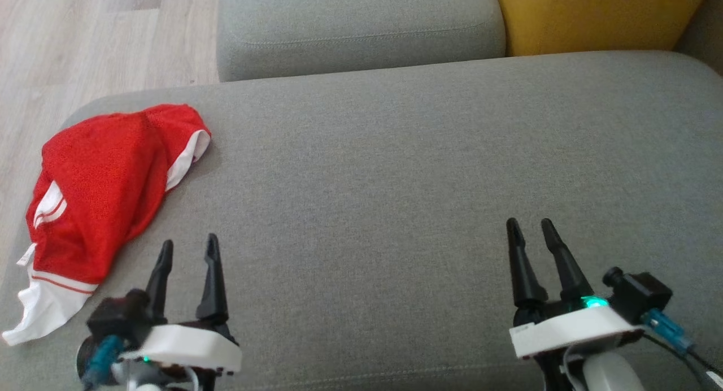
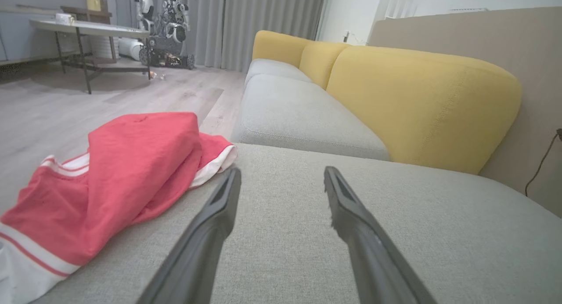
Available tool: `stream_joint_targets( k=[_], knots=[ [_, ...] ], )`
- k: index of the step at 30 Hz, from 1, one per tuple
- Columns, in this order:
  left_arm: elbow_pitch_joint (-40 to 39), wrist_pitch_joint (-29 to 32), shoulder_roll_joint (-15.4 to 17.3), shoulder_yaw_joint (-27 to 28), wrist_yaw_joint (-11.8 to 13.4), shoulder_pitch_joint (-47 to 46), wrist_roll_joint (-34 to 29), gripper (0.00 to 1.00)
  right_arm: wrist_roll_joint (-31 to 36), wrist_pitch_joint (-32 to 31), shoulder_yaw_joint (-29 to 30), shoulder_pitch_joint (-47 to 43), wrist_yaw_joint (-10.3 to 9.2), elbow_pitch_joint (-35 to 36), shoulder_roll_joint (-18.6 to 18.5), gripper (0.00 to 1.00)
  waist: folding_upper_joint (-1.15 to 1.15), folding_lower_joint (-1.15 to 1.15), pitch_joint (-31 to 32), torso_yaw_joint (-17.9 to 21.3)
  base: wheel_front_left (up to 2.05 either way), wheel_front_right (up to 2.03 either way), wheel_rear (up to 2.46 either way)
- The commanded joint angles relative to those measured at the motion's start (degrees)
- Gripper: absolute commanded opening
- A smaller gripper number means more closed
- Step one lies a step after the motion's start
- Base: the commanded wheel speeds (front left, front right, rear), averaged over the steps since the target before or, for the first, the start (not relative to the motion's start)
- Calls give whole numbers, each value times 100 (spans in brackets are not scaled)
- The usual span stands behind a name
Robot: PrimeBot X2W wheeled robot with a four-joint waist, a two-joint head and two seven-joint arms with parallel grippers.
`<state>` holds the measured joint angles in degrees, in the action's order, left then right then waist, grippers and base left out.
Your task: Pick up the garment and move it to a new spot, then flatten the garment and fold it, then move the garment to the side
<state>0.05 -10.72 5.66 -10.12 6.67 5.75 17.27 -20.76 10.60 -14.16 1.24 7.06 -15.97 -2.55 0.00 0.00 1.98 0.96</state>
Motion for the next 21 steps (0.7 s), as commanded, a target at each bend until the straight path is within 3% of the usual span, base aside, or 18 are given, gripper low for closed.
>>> stream_joint_targets(
  k=[1,21],
  knots=[
    [-261,-78,91,104,52,-137,-202,100,178,91,-197,256,38,194,-29,100,0,0,14,5,0,0,0],
    [-516,-397,136,-28,265,52,-1479,100,1634,409,-309,226,43,72,-32,100,0,0,98,40,0,0,0]
  ],
)
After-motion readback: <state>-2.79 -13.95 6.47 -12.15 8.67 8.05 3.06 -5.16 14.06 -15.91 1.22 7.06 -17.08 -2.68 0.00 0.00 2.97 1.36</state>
